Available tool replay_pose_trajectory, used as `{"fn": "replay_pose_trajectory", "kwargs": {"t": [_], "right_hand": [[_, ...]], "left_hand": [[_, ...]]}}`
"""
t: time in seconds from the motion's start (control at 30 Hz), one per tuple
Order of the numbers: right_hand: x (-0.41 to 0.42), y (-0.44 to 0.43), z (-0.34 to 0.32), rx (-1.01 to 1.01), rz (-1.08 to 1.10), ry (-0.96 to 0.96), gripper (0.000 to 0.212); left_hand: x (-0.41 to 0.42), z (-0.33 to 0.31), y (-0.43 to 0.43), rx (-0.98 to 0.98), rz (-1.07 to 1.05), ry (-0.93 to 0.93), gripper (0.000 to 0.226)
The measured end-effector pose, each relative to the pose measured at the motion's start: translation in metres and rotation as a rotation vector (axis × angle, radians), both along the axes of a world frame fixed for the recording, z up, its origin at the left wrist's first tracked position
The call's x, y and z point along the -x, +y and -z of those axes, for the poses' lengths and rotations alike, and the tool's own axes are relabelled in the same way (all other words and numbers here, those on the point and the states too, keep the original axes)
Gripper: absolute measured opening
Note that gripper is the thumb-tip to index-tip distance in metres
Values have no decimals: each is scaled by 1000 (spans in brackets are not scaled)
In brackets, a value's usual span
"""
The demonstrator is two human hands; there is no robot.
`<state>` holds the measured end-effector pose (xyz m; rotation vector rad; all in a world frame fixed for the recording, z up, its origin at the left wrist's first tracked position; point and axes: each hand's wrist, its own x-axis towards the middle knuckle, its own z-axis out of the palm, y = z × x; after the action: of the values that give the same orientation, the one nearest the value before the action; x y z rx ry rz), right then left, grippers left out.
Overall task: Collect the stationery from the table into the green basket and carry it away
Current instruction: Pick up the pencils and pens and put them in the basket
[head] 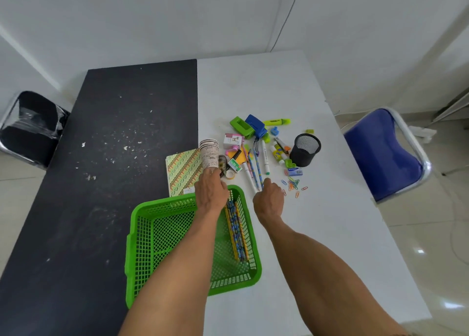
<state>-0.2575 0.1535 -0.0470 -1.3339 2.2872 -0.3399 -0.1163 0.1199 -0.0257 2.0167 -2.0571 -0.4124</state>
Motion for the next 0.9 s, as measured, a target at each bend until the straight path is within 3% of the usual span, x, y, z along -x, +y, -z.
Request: {"fn": "replay_pose_trajectory", "kwargs": {"t": [0.27, 0.53, 0.9], "right_hand": [[-69, 79, -44, 176, -84, 15, 26], [-103, 143, -23, -22, -132, 60, 30], [-103, 131, -3, -156, -160, 156, 27]], "left_hand": [[-15, -41, 49, -112, 34, -8, 28], [-39, -21, 90, -252, 43, 28, 7], [-43, 18, 105, -383, 25, 74, 15]]}}
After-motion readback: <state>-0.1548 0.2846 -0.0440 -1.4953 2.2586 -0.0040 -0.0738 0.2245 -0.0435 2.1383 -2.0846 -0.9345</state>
